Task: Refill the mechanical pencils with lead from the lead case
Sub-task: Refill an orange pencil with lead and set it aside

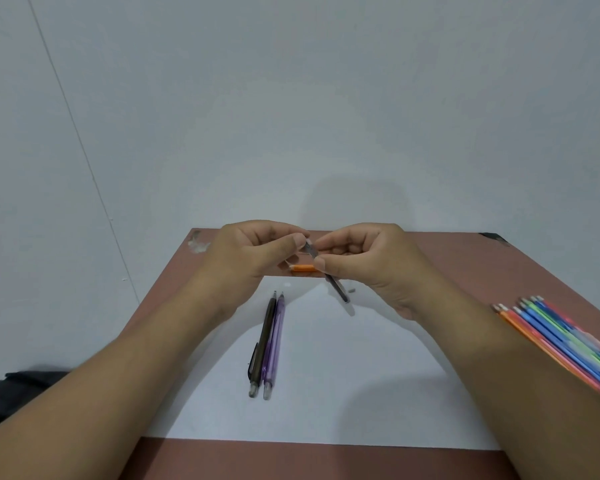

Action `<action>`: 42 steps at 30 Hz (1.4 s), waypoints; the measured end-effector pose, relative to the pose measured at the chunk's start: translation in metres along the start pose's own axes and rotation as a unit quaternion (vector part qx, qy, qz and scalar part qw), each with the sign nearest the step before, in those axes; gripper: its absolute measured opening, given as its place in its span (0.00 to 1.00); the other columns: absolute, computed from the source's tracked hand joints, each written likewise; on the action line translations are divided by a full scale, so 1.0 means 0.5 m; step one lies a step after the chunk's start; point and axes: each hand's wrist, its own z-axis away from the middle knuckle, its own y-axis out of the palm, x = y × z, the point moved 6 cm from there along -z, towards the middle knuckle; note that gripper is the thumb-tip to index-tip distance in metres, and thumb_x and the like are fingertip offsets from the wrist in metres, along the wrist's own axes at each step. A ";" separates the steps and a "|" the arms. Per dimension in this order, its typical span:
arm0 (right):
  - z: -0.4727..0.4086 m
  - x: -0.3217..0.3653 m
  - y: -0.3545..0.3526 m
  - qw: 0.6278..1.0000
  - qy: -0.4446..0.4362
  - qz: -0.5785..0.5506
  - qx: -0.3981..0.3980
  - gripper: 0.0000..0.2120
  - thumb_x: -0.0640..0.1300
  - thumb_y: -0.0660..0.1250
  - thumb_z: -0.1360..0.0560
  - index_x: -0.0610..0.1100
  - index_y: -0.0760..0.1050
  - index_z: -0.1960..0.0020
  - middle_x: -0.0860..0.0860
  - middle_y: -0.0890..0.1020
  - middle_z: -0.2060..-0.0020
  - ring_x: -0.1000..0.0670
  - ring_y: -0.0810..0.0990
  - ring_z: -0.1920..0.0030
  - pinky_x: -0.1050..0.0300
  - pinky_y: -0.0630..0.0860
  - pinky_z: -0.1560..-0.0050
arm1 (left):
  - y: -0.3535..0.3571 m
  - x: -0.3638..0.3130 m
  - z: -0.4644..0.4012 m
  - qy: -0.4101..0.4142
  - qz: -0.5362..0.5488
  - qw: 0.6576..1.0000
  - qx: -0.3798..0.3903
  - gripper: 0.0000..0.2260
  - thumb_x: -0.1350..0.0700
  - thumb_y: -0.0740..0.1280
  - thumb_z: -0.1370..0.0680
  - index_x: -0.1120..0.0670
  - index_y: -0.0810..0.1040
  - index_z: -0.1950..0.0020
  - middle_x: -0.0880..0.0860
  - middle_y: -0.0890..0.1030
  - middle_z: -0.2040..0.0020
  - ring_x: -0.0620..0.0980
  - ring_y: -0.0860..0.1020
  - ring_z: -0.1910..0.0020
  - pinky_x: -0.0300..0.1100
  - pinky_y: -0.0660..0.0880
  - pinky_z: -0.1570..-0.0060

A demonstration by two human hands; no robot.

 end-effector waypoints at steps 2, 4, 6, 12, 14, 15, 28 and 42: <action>0.001 0.002 0.000 1.000 0.001 -0.002 0.001 0.10 0.34 0.78 0.31 0.40 0.84 0.50 0.44 0.88 0.57 0.48 0.87 0.56 0.52 0.82 0.46 | -0.003 0.004 -0.001 -0.007 0.022 1.000 -0.008 0.07 0.59 0.70 0.22 0.62 0.85 0.51 0.62 0.85 0.51 0.66 0.82 0.49 0.61 0.79 0.43; 0.001 0.003 0.001 1.000 0.002 0.001 0.003 0.10 0.33 0.78 0.31 0.40 0.84 0.51 0.44 0.88 0.57 0.48 0.87 0.56 0.50 0.82 0.44 | -0.005 0.002 0.001 -0.004 0.029 0.999 -0.021 0.06 0.59 0.71 0.22 0.62 0.86 0.53 0.63 0.85 0.54 0.68 0.81 0.51 0.62 0.80 0.44; 0.002 0.004 0.002 1.000 0.000 0.002 0.003 0.10 0.33 0.78 0.31 0.40 0.84 0.51 0.44 0.88 0.57 0.47 0.87 0.56 0.50 0.82 0.44 | -0.005 -0.003 0.002 0.006 0.023 0.999 -0.030 0.06 0.60 0.71 0.22 0.61 0.86 0.54 0.63 0.85 0.56 0.69 0.80 0.50 0.63 0.80 0.45; 0.004 0.009 0.000 1.000 -0.014 -0.005 0.011 0.09 0.33 0.78 0.30 0.41 0.84 0.52 0.44 0.88 0.58 0.48 0.87 0.58 0.55 0.82 0.50 | 0.002 -0.018 0.003 0.042 0.012 0.997 -0.066 0.06 0.61 0.70 0.21 0.62 0.85 0.55 0.54 0.85 0.64 0.51 0.80 0.63 0.43 0.82 0.55; 0.004 0.009 0.003 1.000 -0.016 -0.008 0.018 0.09 0.33 0.78 0.30 0.40 0.84 0.51 0.44 0.88 0.57 0.47 0.87 0.57 0.56 0.81 0.51 | 0.000 -0.016 0.003 0.045 0.021 0.995 -0.091 0.07 0.62 0.70 0.21 0.62 0.85 0.56 0.53 0.84 0.66 0.49 0.79 0.66 0.41 0.80 0.61; 0.003 0.009 0.004 1.000 -0.016 -0.011 0.021 0.09 0.33 0.78 0.30 0.40 0.84 0.51 0.43 0.88 0.56 0.47 0.87 0.57 0.56 0.81 0.50 | 0.000 -0.013 0.002 0.045 0.026 0.994 -0.100 0.06 0.62 0.70 0.21 0.62 0.85 0.56 0.54 0.84 0.66 0.50 0.79 0.66 0.43 0.80 0.61; -0.007 -0.010 -0.002 0.996 0.003 0.082 0.017 0.16 0.36 0.78 0.29 0.55 0.86 0.49 0.52 0.88 0.55 0.47 0.86 0.52 0.47 0.83 0.47 | -0.003 -0.003 0.009 0.029 0.027 0.991 -0.125 0.05 0.57 0.71 0.22 0.56 0.86 0.53 0.54 0.86 0.59 0.50 0.83 0.60 0.42 0.81 0.55; -0.009 0.029 -0.039 0.950 -0.093 0.283 -0.095 0.25 0.29 0.66 0.28 0.60 0.84 0.54 0.57 0.80 0.51 0.54 0.81 0.50 0.50 0.84 0.54 | 0.034 0.028 0.011 -0.033 -0.011 0.997 -0.070 0.08 0.63 0.67 0.20 0.54 0.85 0.50 0.53 0.86 0.59 0.48 0.85 0.57 0.57 0.79 0.40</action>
